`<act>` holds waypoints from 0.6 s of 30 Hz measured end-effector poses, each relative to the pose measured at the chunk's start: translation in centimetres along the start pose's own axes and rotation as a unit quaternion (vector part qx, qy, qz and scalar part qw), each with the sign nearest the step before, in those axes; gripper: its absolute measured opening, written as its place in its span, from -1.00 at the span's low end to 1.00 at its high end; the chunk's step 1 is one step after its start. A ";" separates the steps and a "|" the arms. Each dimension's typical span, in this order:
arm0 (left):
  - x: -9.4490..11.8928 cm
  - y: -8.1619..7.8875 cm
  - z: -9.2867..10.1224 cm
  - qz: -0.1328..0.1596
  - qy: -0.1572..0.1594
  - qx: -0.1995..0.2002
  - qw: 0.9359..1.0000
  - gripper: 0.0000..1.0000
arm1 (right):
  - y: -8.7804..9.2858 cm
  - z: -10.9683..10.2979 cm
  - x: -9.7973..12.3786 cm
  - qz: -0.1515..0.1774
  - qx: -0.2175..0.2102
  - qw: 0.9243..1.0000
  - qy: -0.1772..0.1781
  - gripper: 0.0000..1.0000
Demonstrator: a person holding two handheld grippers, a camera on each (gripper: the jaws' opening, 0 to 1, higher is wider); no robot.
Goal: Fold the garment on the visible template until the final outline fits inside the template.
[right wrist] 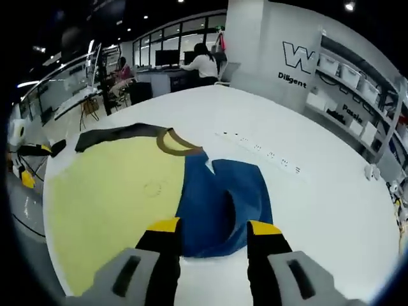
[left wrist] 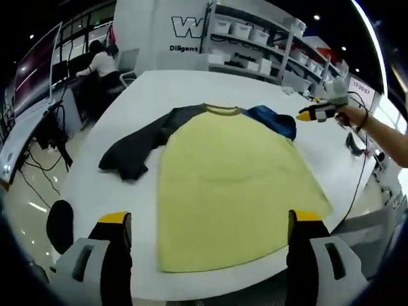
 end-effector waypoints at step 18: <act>-0.4 -0.5 -0.4 -0.002 -0.011 0.019 1.000 0.98 | 0.1 2.6 -7.3 -0.069 0.014 0.998 -0.009 -1.00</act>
Point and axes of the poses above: the point that each gripper's makers call its tool centre point, and the gripper's own axes: x roughly backward along the fingers, z roughly to its right, y roughly out of its underside, the point moved 9 cm from there along x, roughly backward along the fingers, and after that the axes turned 11 degrees about z, right-handed, at the moved point
